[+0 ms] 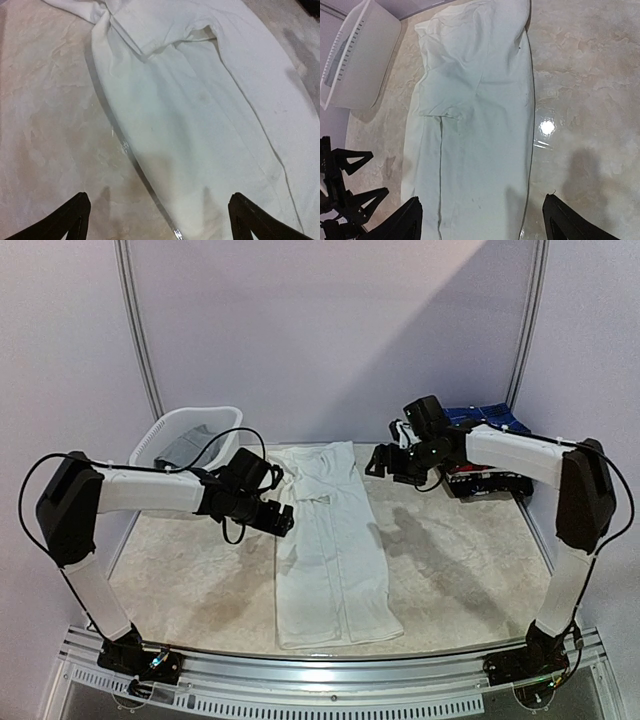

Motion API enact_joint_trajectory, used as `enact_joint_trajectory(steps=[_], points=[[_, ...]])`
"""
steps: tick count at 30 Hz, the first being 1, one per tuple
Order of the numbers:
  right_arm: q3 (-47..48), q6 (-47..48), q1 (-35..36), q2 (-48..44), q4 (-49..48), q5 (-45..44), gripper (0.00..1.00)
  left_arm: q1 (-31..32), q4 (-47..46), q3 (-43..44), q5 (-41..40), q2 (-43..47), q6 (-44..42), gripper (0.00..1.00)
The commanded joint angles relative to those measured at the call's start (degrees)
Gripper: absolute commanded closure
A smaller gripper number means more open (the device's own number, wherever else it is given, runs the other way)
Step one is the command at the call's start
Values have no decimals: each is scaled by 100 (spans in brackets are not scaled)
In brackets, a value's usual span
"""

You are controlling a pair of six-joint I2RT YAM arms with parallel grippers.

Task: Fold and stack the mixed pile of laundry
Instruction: Adjust the rectangle-folded T-shirt at the center of the board.

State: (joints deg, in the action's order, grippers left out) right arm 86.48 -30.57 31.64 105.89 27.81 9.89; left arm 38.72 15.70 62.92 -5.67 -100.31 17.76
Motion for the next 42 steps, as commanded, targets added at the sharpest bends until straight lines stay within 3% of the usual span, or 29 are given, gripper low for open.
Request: enact_joint_trajectory(steps=[1,12,25,32,36,42], points=[[357,-19,-219,745,-393,617,16,189,-282,-423,-48,397,197,2],[2278,199,-638,2711,-201,1189,25,466,-318,-1096,-154,1075,379,6],[3322,62,-739,4144,-361,1955,38,615,-252,-1315,-94,1403,443,10],[3414,-61,-738,4383,-586,2016,65,628,-275,-1376,-103,1308,454,11],[3346,-94,-780,4375,-511,1605,82,644,-246,-1387,-42,1277,471,11],[2289,-329,-994,3811,-1006,863,93,691,-104,-1361,21,1260,425,12]])
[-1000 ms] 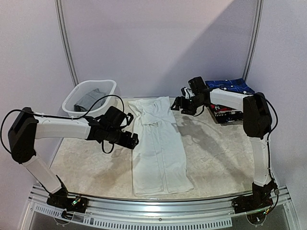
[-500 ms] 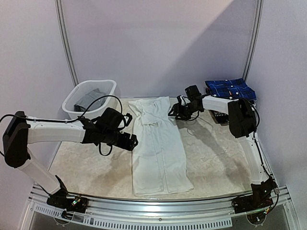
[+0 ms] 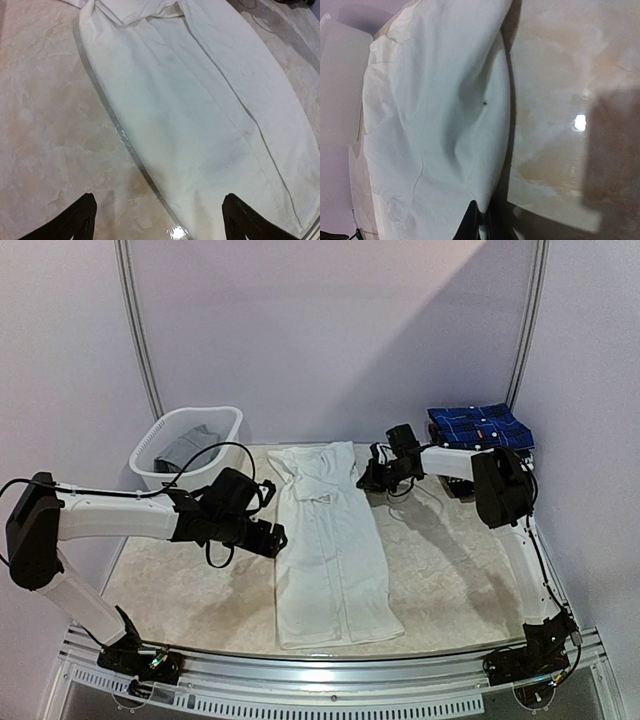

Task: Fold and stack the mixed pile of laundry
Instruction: Adjust the rectangle-folded T-shirt at the center of the board.

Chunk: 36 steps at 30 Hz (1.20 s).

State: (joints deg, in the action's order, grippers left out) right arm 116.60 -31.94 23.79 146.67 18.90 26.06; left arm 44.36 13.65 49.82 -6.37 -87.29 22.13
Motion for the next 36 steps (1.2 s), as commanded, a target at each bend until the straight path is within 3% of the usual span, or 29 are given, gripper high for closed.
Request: enact_joint_trajectory(steps=[1,14,22,29,36], points=[[-922,-234,-261,-349,-227,-808,95,133,121,-52,99,-31,-15,12],[-1944,-424,-429,-973,-712,-1256,98,255,420,-98,279,-3,65,12],[-2062,-215,-387,-1138,-979,-496,75,478,491,-411,593,0,256,18],[-2781,-20,-256,-2027,-770,-795,51,904,480,-698,975,52,635,23],[-4017,-18,117,-3334,-428,-1276,39,1417,457,-1106,1111,244,1007,27]])
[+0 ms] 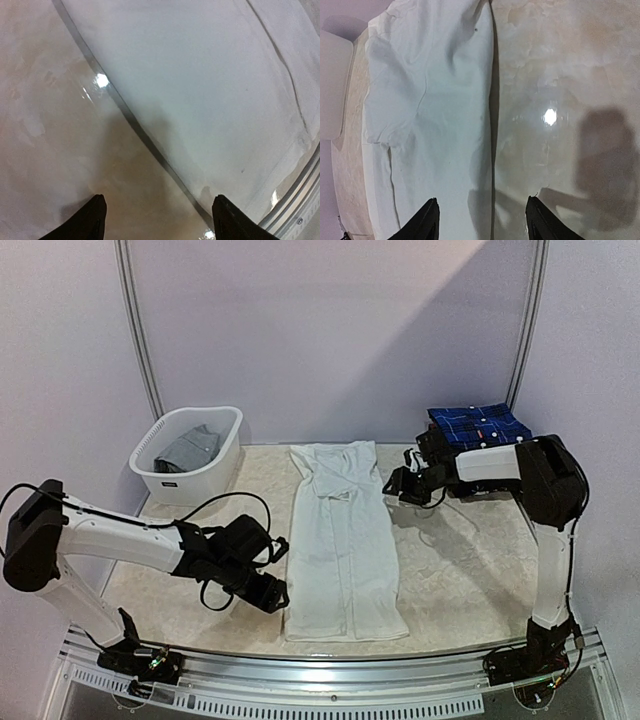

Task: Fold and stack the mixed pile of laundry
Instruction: Adjust the rectangle-folded T-shirt at the center of the board, then pick up the rectangle-folded T-shirt from the center of the board.

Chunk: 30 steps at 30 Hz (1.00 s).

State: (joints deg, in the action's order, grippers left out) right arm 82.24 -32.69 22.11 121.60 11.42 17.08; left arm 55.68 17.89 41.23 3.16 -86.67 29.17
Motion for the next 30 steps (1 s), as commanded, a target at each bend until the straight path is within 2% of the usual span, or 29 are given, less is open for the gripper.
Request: enact_joint_trajectory(steps=[1,15,19,25,30], points=[[-770,40,375,-977,341,-437,38,346,-16,-308,165,186,355,27],[-2882,-336,1395,-2988,633,-348,37,1169,-904,-796,-54,-17,1066,32],[-3533,-349,1643,-3829,1099,-525,36,1568,-978,-800,-268,-140,1330,34],[-4750,-620,1776,-5303,1501,-230,36,1815,-962,-1082,-709,-179,1899,41],[-5483,-1269,2369,-6018,1127,25,36,1982,-1423,-1390,-641,-152,2194,47]])
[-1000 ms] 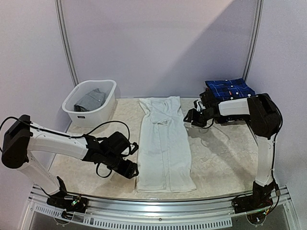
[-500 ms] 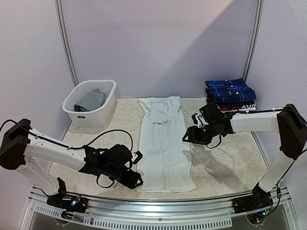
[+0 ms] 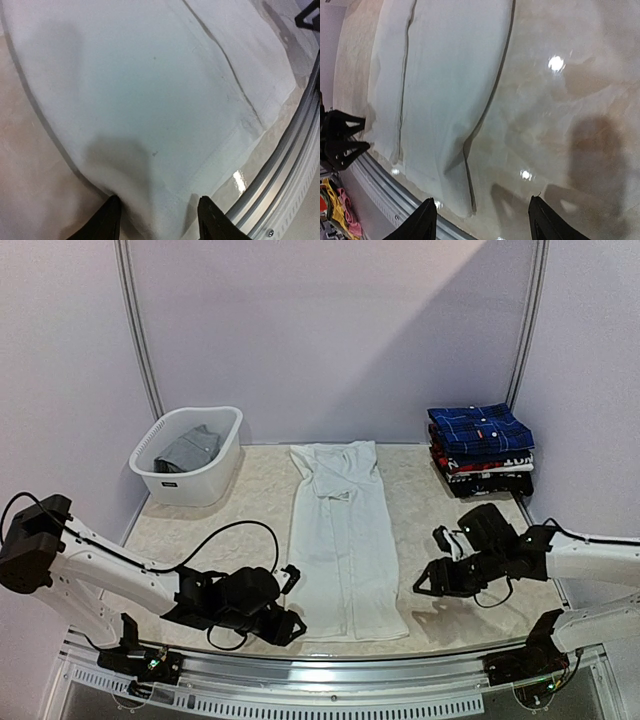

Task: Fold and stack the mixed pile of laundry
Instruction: Pick up the rectangle-folded T-shirt from the center of the board, then fold the rectangle-folded T-shirt at the center of the board.

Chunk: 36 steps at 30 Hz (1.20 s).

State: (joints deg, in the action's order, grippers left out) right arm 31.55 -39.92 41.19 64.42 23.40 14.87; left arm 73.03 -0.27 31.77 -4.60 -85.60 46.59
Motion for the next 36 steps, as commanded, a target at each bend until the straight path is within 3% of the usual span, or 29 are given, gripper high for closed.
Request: enact_joint_trajectory(steps=[1,14,20,25,30,36], points=[[-453,-637,595,-277,-116,215,36,285,414,-442,115,-263,468,48],[-690,-1005,1189,726,-1124,450,45,440,363,-552,-37,-107,485,68],[-701,-987,1248,969,-1208,508,70,440,241,-532,13,-260,485,78],[-759,-1030,1328,865,-1298,501,98,453,127,-533,95,-269,470,100],[-746,-1012,1490,784,-1217,611,100,612,200,-427,97,-190,386,100],[-191,-1036,1694,-160,338,393,100,987,1092,89,-97,201,277,100]])
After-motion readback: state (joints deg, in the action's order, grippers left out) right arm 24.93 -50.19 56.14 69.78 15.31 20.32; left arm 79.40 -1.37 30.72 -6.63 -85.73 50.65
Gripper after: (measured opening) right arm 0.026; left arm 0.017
